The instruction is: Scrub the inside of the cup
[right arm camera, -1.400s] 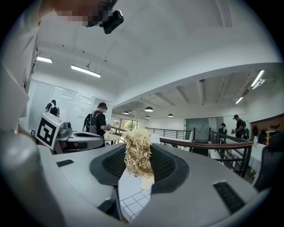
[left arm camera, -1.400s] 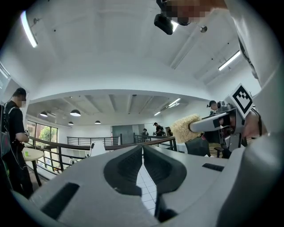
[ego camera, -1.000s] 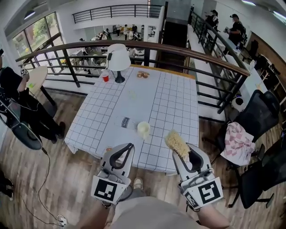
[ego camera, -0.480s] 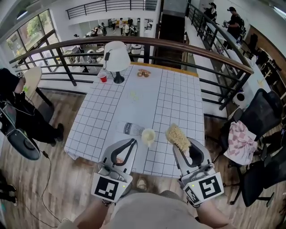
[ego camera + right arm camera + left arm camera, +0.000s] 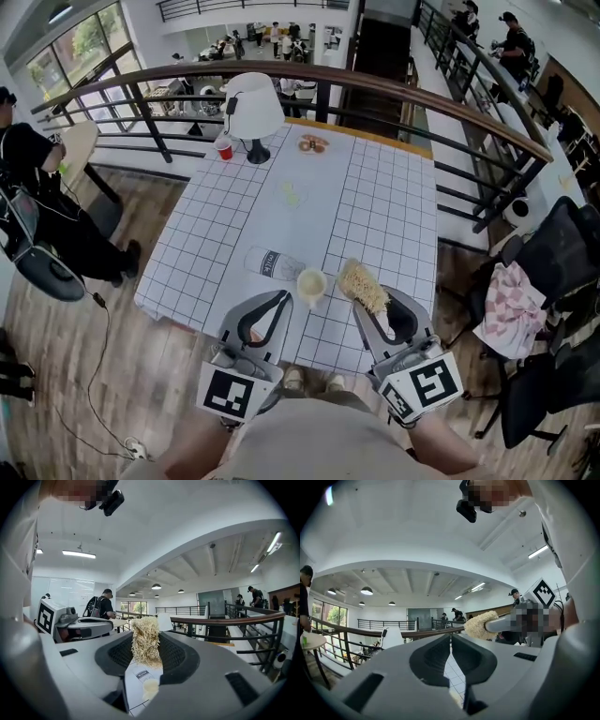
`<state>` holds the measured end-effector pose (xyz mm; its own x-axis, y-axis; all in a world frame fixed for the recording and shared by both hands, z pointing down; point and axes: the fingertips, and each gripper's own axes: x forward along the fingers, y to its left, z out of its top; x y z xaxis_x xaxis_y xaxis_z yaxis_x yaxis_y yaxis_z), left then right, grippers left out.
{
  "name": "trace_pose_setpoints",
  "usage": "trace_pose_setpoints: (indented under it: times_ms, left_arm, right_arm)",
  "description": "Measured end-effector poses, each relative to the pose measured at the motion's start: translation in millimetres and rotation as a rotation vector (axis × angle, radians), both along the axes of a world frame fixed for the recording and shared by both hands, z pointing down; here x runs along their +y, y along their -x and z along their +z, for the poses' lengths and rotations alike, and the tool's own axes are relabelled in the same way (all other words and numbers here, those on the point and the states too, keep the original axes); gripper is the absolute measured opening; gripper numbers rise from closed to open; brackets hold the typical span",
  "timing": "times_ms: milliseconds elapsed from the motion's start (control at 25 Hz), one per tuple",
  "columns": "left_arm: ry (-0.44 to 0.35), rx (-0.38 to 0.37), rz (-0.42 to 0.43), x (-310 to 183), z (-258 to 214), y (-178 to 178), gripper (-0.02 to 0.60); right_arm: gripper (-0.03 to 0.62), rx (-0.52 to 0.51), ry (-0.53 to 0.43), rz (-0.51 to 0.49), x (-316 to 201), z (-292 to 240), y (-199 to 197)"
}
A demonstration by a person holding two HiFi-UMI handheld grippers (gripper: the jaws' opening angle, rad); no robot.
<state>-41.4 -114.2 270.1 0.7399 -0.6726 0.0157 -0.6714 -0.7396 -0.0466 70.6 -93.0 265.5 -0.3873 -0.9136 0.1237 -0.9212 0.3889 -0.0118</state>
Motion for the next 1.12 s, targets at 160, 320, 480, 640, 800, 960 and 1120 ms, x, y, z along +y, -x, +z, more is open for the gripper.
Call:
trace_pose_setpoints:
  times_ms: [160, 320, 480, 640, 800, 960, 1120]
  left_arm:
    - [0.024, 0.041, -0.057, -6, 3, 1, 0.023]
    - [0.033, -0.002, -0.08, -9, 18, -5, 0.023]
    - [0.072, -0.019, -0.094, -15, 38, -13, 0.051]
    - [0.105, -0.069, -0.102, -26, 63, -23, 0.123]
    - [0.114, -0.149, -0.111, -34, 100, -33, 0.178]
    - [0.183, -0.216, -0.104, -36, 146, -44, 0.201]
    - [0.28, -0.273, -0.08, -38, 196, -52, 0.222]
  right_arm:
    - [0.138, -0.003, 0.02, -0.02, -5, 4, -7]
    - [0.137, -0.008, 0.044, -0.029, -11, 14, -17]
    - [0.137, 0.003, 0.067, -0.039, -17, 28, -22]
    - [0.138, 0.008, 0.109, -0.04, -22, 48, -27]
    - [0.137, -0.001, 0.141, -0.037, -29, 67, -33]
    - [0.137, -0.013, 0.178, -0.027, -40, 89, -38]
    - [0.137, -0.015, 0.214, -0.019, -50, 107, -37]
